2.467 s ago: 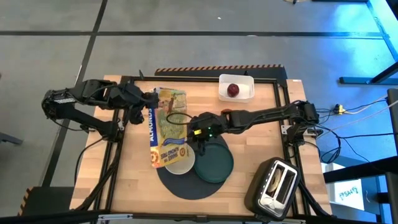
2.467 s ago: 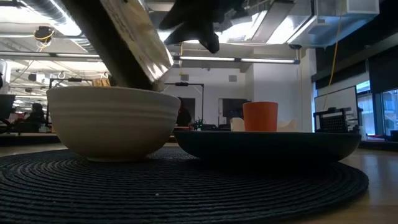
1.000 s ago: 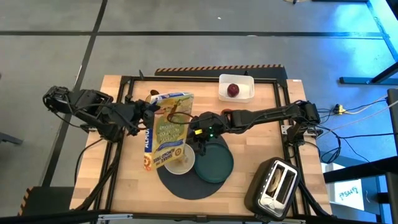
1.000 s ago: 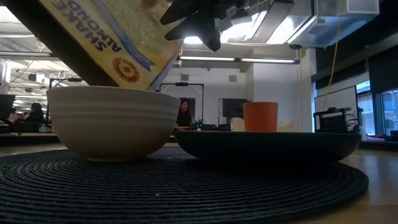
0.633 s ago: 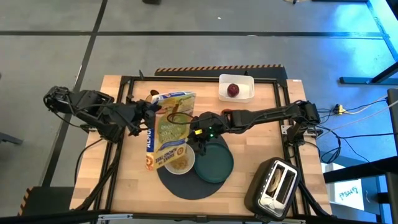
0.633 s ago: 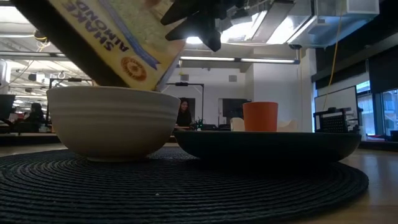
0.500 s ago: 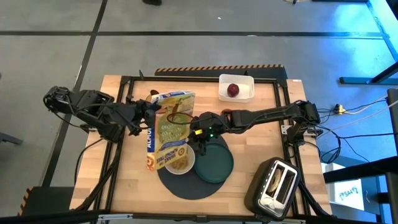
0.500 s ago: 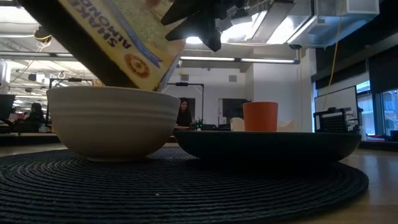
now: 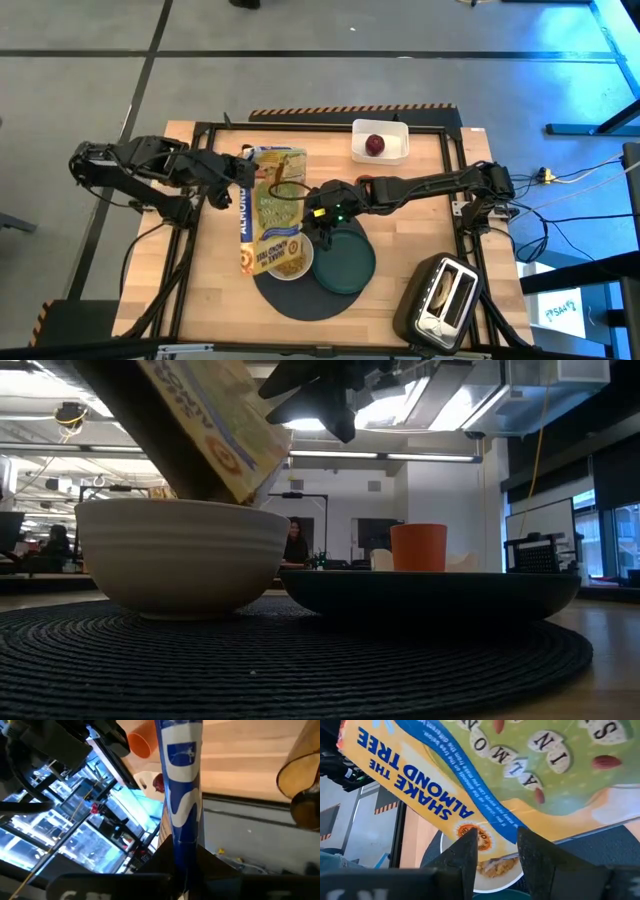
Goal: Arrange a breakfast setting
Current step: Pour the cereal from the cereal box into the white bowl
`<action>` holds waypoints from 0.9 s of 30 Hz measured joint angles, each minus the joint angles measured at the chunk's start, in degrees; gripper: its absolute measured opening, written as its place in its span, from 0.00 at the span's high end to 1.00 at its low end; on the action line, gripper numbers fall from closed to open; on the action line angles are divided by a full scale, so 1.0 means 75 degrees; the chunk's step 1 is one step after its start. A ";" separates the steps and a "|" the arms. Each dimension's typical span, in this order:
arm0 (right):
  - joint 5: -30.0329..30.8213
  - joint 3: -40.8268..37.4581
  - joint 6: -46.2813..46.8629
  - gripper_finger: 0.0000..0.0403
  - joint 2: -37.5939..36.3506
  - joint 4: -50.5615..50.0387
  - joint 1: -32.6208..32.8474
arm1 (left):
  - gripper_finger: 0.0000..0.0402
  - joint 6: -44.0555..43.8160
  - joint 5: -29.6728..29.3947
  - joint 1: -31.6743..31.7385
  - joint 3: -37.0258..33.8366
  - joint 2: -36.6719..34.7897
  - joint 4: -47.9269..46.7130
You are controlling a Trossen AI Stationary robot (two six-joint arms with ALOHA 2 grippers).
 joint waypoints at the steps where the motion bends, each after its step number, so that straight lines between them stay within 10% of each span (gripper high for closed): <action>1: 0.0000 0.0000 0.0000 0.69 0.0000 0.0001 0.0000 | 0.99 -0.0006 0.0029 0.0070 0.0000 0.0000 0.0000; 27: -0.0270 0.0000 0.0006 0.69 0.0000 0.0285 0.0000 | 0.99 -0.0807 0.1633 0.1701 0.0000 0.0000 -0.0504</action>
